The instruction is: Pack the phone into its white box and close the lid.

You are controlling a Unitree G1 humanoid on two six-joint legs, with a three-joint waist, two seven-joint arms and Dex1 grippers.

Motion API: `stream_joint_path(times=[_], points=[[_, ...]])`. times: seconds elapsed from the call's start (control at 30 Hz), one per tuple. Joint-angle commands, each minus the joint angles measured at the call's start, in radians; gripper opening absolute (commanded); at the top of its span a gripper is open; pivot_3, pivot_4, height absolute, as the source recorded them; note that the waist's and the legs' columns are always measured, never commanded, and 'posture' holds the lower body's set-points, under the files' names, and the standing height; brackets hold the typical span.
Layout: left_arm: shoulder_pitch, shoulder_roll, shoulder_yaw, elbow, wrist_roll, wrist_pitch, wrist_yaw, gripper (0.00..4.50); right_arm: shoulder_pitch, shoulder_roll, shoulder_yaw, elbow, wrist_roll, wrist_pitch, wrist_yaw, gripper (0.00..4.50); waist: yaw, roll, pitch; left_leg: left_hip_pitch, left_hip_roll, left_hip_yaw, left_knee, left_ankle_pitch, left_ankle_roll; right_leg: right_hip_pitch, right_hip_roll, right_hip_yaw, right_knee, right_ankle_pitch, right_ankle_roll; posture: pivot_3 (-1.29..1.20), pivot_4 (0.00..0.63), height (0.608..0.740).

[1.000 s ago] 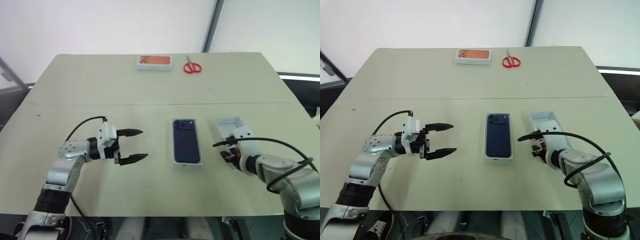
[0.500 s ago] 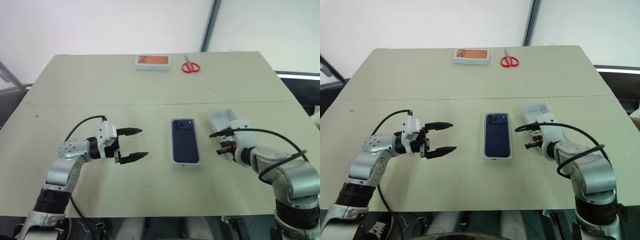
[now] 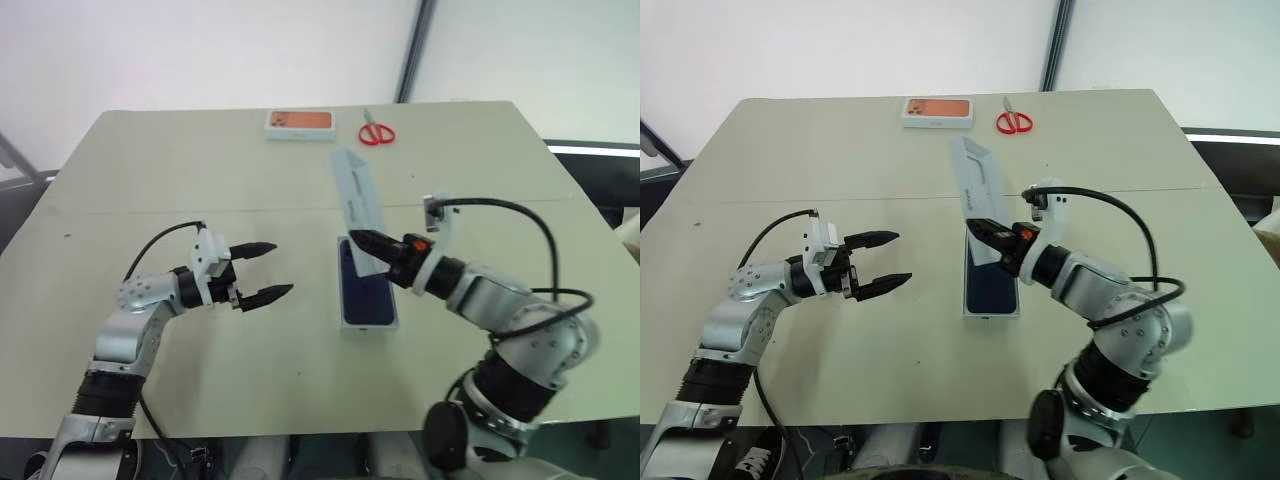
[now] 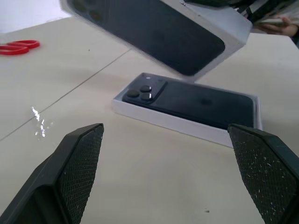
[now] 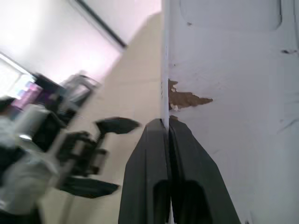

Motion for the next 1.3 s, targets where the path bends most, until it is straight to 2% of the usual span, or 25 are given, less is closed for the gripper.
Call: stream_joint_path(times=[0.03,0.17,0.33,0.5,0.63,0.77,1.0,1.03,1.1,1.3], points=[[0.003,0.010,0.028,-0.048,-0.017,0.010,0.011,4.50,-0.036,0.070,-0.083,0.070,0.182,0.007,-0.112,0.06,0.001,0.000,0.000,0.000,0.000,0.000,0.000,0.000,0.000,-0.001,0.000,0.000,0.000,0.000,0.000,0.00,0.150,0.740],[0.013,0.011,0.046,-0.067,-0.030,0.030,0.029,4.50,-0.031,0.096,-0.105,0.173,0.419,0.007,-0.272,0.06,-0.002,0.001,0.001,0.000,0.000,0.001,-0.001,0.000,0.000,-0.001,-0.002,0.001,0.000,0.000,0.000,0.00,0.150,0.740],[0.024,0.004,0.064,-0.106,-0.056,0.059,0.067,4.50,0.048,0.108,-0.038,0.207,0.633,-0.017,-0.483,0.06,-0.006,0.002,0.001,0.000,0.000,0.001,-0.002,0.000,0.000,-0.002,-0.002,0.002,0.001,0.000,0.000,0.00,0.150,0.740],[0.032,0.003,0.065,-0.121,-0.063,0.077,0.082,4.50,0.132,0.001,0.152,0.244,0.994,-0.276,-0.748,0.06,-0.007,0.003,0.002,0.000,0.000,0.002,-0.001,0.000,0.000,-0.002,-0.002,0.002,0.001,0.000,0.000,0.00,0.150,0.740],[0.032,-0.009,0.049,-0.121,-0.056,0.078,0.085,4.50,0.210,-0.110,0.322,0.234,1.194,-0.450,-0.869,0.06,-0.005,0.002,0.001,0.000,0.000,0.002,-0.001,0.000,0.000,-0.001,-0.001,0.002,0.001,0.000,0.000,0.00,0.150,0.740],[0.028,-0.012,0.046,-0.120,-0.053,0.078,0.085,4.50,0.222,-0.128,0.408,0.213,1.227,-0.575,-0.883,0.06,-0.007,0.003,0.002,0.000,0.000,0.002,-0.001,0.000,0.000,-0.001,0.000,0.002,0.000,0.000,0.000,0.00,0.150,0.740],[0.032,-0.012,0.045,-0.121,-0.066,0.109,0.076,4.50,0.307,-0.188,0.508,0.224,1.227,-0.655,-0.876,0.06,-0.005,0.002,0.002,0.000,0.001,0.002,-0.001,0.000,0.001,-0.001,0.001,0.002,0.000,0.000,0.000,0.00,0.150,0.740],[0.037,-0.013,0.046,-0.125,-0.071,0.116,0.075,3.96,0.310,-0.194,0.513,0.231,1.227,-0.665,-0.871,0.00,-0.005,0.002,0.002,0.000,0.001,0.002,0.000,0.000,0.001,-0.001,0.001,0.002,0.000,0.000,0.000,0.00,0.150,0.740],[0.047,-0.021,0.042,-0.139,-0.077,0.128,0.078,3.21,0.308,-0.222,0.523,0.244,1.227,-0.680,-0.867,0.00,-0.005,0.003,0.002,0.000,0.001,0.002,0.000,0.000,0.001,0.000,0.002,0.002,0.000,0.000,0.000,0.00,0.150,0.740],[0.073,-0.066,-0.011,-0.151,-0.043,0.119,0.094,0.07,0.301,-0.285,0.547,0.261,1.227,-0.718,-0.831,0.00,-0.003,0.002,0.002,0.000,0.001,0.002,0.000,0.000,0.001,0.000,0.001,0.002,-0.001,0.000,0.000,0.00,0.150,0.740]])
